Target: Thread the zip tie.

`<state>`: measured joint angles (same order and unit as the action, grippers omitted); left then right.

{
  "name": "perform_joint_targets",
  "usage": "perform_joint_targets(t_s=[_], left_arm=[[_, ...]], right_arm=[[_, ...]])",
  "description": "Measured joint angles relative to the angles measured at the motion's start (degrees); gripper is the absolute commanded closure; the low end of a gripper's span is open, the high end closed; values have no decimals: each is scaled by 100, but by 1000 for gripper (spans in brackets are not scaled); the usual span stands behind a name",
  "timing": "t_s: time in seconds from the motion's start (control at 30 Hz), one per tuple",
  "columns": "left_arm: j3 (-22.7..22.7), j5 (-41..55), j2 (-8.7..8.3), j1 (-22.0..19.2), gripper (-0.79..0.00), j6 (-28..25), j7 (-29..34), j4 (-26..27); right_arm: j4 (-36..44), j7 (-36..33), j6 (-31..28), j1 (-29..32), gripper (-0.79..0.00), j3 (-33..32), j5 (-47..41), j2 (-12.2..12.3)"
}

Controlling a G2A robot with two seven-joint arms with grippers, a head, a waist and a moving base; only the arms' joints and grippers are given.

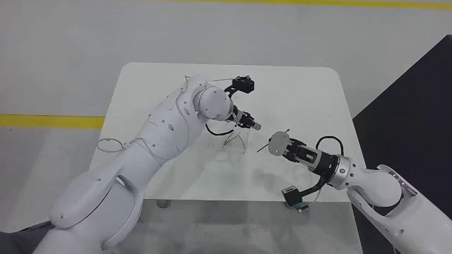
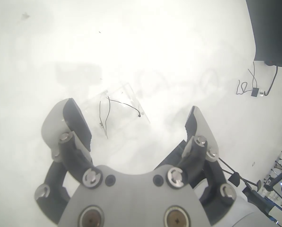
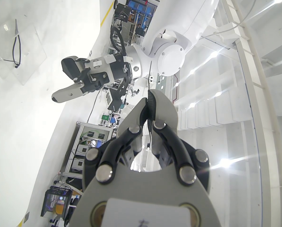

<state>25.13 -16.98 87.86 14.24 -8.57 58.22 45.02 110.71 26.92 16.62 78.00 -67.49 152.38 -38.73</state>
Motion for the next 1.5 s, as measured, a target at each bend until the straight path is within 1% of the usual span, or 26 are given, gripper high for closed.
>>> perform_joint_targets(t_s=[0.07,0.1,0.13,0.17,0.2,0.23,0.27,0.37,0.43,0.57,0.63,0.73,0.8,0.97,1.2,1.3,1.37,1.5], left_arm=[[32,6,-23,63,-785,-393,-9,107],[11,-98,-33,65,-785,-507,25,116],[-31,-253,-39,64,-748,-583,60,139],[-114,-514,-40,62,-668,-633,103,190],[-176,-700,-38,73,-554,-640,138,236],[-203,-816,-34,99,-360,-663,176,278],[-178,-816,-35,133,-329,-733,242,291],[-122,-668,-47,136,-348,-834,433,185],[-111,-729,-44,150,-320,-868,450,152],[-74,-736,-16,171,-305,-1001,438,51],[-61,-792,-6,152,-283,-996,419,-52],[-51,-868,21,135,-289,-987,388,-225],[-96,-971,61,146,-280,-924,375,-335],[-173,-1048,204,172,-289,-913,268,-688],[-265,-1194,432,64,-292,-953,104,-1101],[-332,-1308,535,18,-292,-959,134,-1227],[-378,-1361,606,8,-305,-1047,165,-1278],[-437,-1472,708,-27,-296,-1205,196,-1396]], right_arm=[[0,0,0,0,0,0,0,0],[0,0,0,0,0,0,0,0],[0,0,0,0,0,0,0,0],[0,0,0,0,0,0,0,0],[0,0,0,0,0,0,0,0],[0,0,0,0,0,0,0,0],[0,0,0,0,0,0,0,0],[0,0,0,0,0,0,0,0],[0,0,0,0,0,0,0,0],[0,0,0,0,0,0,0,0],[0,0,0,0,0,0,0,0],[0,0,0,0,0,0,0,0],[0,0,0,0,0,0,0,0],[0,0,0,0,0,0,0,0],[0,0,0,0,0,0,0,0],[0,0,0,0,0,0,0,0],[0,0,0,0,0,0,0,0],[0,0,0,0,0,0,0,0]])
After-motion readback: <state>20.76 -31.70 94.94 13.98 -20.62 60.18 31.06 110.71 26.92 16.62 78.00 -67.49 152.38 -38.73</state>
